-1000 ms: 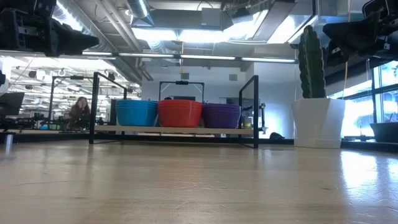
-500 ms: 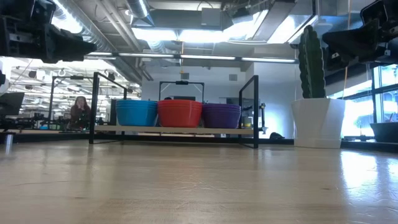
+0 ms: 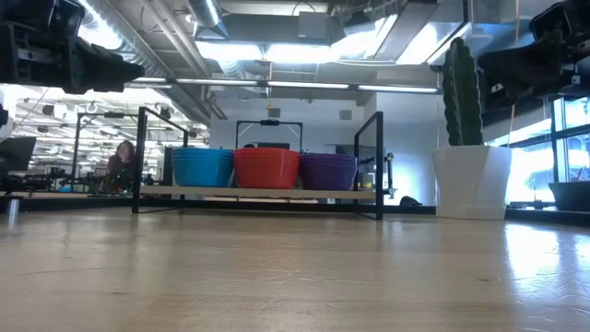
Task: Pick & Place Mini bowls
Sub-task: Return to Home Position
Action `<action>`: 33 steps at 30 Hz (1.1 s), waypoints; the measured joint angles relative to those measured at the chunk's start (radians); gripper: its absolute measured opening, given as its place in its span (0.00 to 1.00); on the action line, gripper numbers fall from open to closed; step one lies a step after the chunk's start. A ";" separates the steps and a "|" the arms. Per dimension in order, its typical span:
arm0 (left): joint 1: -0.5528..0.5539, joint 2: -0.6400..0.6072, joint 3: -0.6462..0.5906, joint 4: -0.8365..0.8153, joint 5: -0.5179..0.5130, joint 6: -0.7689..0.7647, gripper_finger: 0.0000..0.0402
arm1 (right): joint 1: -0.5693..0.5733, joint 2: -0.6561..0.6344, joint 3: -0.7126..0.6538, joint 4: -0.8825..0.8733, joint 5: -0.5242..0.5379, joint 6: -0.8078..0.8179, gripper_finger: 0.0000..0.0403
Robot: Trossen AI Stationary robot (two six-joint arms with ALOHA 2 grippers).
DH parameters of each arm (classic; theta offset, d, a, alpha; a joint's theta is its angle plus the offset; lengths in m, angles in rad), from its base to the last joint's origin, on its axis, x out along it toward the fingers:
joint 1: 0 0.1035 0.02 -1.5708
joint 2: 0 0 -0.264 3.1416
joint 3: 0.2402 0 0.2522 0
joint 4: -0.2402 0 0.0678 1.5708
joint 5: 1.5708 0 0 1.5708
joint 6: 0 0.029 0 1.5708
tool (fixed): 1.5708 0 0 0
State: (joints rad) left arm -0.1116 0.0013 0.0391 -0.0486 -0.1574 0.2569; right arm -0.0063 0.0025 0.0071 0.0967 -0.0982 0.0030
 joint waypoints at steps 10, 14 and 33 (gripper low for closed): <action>0.000 0.000 0.000 0.000 0.001 -0.042 0.01 | 0.000 0.002 0.000 -0.065 0.000 0.016 0.06; 0.000 0.000 0.000 0.000 0.001 -0.037 0.02 | 0.000 0.002 0.000 -0.065 0.000 0.016 0.06; 0.000 0.001 0.000 0.000 0.002 -0.027 0.01 | 0.000 0.002 0.000 -0.064 0.000 0.014 0.06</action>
